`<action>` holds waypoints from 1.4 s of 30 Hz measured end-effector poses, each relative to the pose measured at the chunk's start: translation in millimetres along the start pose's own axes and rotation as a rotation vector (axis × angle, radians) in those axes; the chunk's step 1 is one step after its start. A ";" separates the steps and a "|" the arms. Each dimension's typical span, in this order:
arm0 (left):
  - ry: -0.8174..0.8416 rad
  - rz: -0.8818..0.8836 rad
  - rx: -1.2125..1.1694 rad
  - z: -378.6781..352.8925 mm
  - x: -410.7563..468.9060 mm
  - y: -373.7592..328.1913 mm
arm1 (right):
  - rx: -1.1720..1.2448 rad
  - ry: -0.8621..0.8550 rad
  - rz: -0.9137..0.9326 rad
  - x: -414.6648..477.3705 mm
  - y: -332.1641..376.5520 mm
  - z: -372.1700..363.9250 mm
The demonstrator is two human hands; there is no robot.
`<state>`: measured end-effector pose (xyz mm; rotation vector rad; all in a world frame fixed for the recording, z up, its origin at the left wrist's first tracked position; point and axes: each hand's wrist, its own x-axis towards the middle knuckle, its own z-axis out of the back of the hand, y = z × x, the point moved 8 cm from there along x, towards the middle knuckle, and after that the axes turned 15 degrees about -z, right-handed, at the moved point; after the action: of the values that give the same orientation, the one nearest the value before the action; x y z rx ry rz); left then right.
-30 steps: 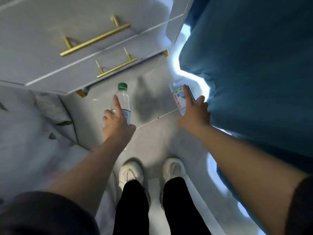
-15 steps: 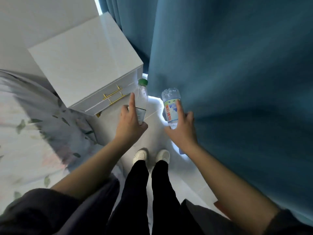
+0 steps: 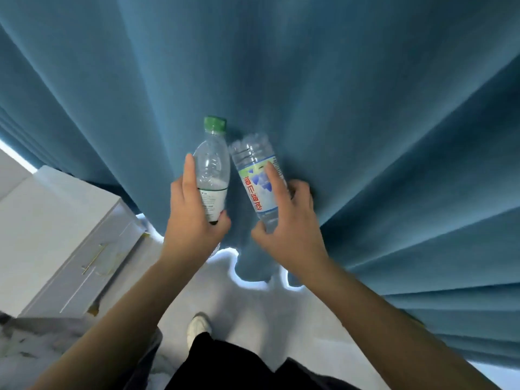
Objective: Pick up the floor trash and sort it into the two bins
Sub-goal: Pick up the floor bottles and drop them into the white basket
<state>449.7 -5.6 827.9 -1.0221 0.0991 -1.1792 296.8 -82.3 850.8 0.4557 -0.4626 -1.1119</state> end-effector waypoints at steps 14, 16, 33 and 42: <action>0.143 -0.205 -0.283 -171.5 -68.6 -248.2 | -0.152 -0.398 -0.180 -126.6 -207.6 226.1; 0.191 -0.266 -0.304 -196.6 -75.3 -277.2 | -0.179 -0.446 -0.247 -141.6 -237.0 248.8; 0.699 -0.689 -0.553 -481.8 -152.9 -508.5 | -0.348 -0.643 -0.907 -263.3 -504.7 392.3; 1.000 -0.811 -0.664 -577.1 -231.6 -613.2 | -0.353 -0.795 -1.216 -359.3 -590.7 441.2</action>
<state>-406.5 -178.1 829.2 -0.9463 0.9881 -2.4337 -521.1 -22.8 833.5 -0.1103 -0.6691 -2.5344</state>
